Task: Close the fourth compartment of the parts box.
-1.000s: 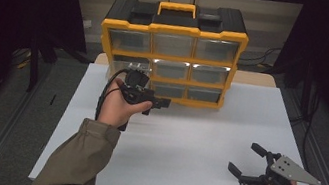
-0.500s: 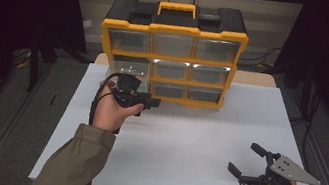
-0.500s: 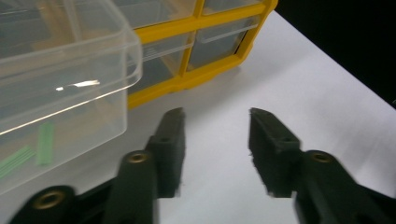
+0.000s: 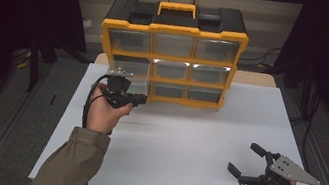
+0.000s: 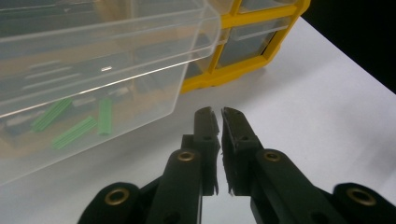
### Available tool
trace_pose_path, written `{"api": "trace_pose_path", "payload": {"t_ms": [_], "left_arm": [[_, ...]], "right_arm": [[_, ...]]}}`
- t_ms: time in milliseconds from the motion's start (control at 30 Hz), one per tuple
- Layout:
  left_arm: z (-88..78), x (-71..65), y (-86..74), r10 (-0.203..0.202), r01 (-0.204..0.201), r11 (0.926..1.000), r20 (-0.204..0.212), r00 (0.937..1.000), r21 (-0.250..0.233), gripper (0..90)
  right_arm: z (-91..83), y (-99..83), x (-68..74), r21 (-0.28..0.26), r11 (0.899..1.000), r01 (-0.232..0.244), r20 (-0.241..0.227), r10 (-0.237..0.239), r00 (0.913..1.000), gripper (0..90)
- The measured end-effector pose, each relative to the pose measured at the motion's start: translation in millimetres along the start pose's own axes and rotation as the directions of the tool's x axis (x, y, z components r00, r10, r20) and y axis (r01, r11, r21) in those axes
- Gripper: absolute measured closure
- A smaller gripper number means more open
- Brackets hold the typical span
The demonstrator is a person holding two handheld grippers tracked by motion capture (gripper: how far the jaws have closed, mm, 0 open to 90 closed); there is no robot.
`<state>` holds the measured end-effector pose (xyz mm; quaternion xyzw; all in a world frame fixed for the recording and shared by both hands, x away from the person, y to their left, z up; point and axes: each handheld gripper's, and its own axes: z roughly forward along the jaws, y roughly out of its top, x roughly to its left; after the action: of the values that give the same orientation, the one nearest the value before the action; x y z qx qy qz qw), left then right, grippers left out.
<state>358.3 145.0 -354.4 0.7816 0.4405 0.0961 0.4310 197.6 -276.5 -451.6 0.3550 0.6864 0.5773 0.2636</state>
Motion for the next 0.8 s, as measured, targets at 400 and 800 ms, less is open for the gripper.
{"api": "trace_pose_path", "payload": {"t_ms": [400,800], "left_arm": [[-5.1,9.0,-3.5,-0.016,0.016,0.9998,-0.056,0.9983,-0.008,90.0],[-7.8,14.9,-6.7,-0.029,0.027,0.9992,-0.085,0.9960,-0.029,90.0]], "right_arm": [[-0.3,0.0,0.1,0.003,1.000,0.003,-0.002,-0.003,1.0000,0.0],[0.3,-0.1,0.5,0.000,1.000,0.002,-0.003,-0.002,1.0000,0.0]]}}
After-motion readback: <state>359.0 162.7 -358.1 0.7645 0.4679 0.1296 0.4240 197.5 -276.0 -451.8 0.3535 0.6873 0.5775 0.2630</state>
